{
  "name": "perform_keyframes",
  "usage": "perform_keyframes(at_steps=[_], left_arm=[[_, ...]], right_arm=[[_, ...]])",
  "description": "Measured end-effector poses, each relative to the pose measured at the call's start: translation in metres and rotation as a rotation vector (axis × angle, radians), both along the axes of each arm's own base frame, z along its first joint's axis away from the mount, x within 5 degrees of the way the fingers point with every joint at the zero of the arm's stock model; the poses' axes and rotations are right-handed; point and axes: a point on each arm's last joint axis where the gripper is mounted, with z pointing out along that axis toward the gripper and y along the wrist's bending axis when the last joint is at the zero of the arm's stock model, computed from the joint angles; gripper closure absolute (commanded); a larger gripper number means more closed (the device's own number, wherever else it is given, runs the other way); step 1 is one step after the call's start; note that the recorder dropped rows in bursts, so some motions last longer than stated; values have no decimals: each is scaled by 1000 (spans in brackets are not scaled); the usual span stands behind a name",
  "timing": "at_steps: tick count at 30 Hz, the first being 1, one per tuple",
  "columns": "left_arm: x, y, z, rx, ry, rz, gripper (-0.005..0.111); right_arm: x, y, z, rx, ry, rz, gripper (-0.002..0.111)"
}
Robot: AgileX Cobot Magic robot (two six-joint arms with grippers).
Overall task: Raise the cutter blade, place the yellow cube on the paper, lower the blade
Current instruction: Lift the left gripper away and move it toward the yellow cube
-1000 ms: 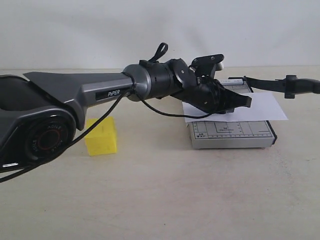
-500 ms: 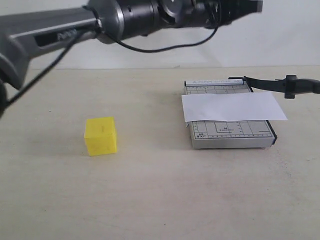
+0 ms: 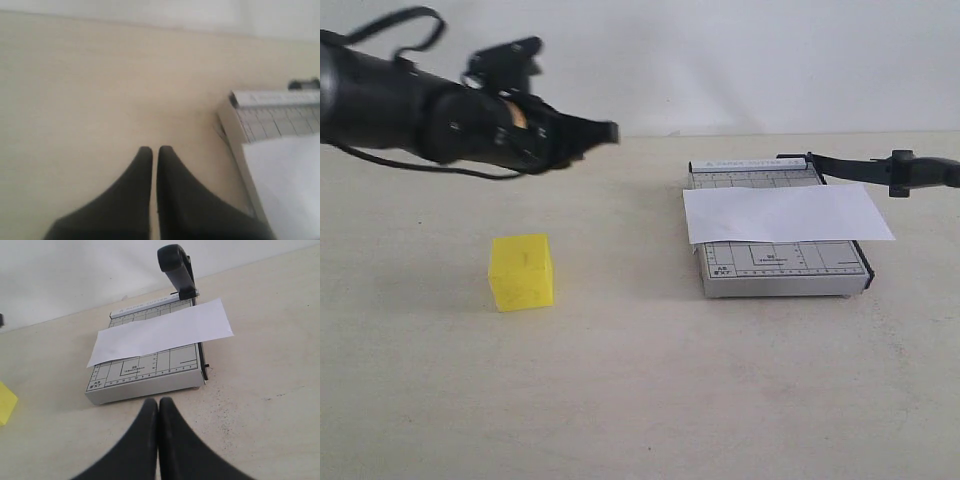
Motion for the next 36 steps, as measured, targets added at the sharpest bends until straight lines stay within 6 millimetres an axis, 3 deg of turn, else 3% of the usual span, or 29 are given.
perform_keyframes(at_steps=[6, 9, 13, 19, 24, 26, 29, 32, 36], left_arm=[[19, 95, 48, -64, -39, 262, 102], [20, 126, 59, 91, -90, 256, 102], [5, 143, 72, 534, -173, 62, 102], [-14, 158, 87, 908, -237, -103, 102], [-27, 166, 69, 1134, -183, -279, 102], [-35, 168, 59, 1115, -123, -295, 102], [-49, 159, 46, 933, -100, -288, 102], [-67, 138, 45, 697, -160, -261, 102], [-78, 121, 51, 258, -73, -14, 102]], right_arm=[[0, 0, 0, 2, 1, 1, 108], [0, 0, 0, 2, 1, 1, 108], [0, 0, 0, 2, 1, 1, 108], [0, 0, 0, 2, 1, 1, 108], [0, 0, 0, 2, 1, 1, 108], [0, 0, 0, 2, 1, 1, 108], [0, 0, 0, 2, 2, 1, 108], [0, 0, 0, 2, 4, 3, 108], [0, 0, 0, 2, 4, 3, 108]])
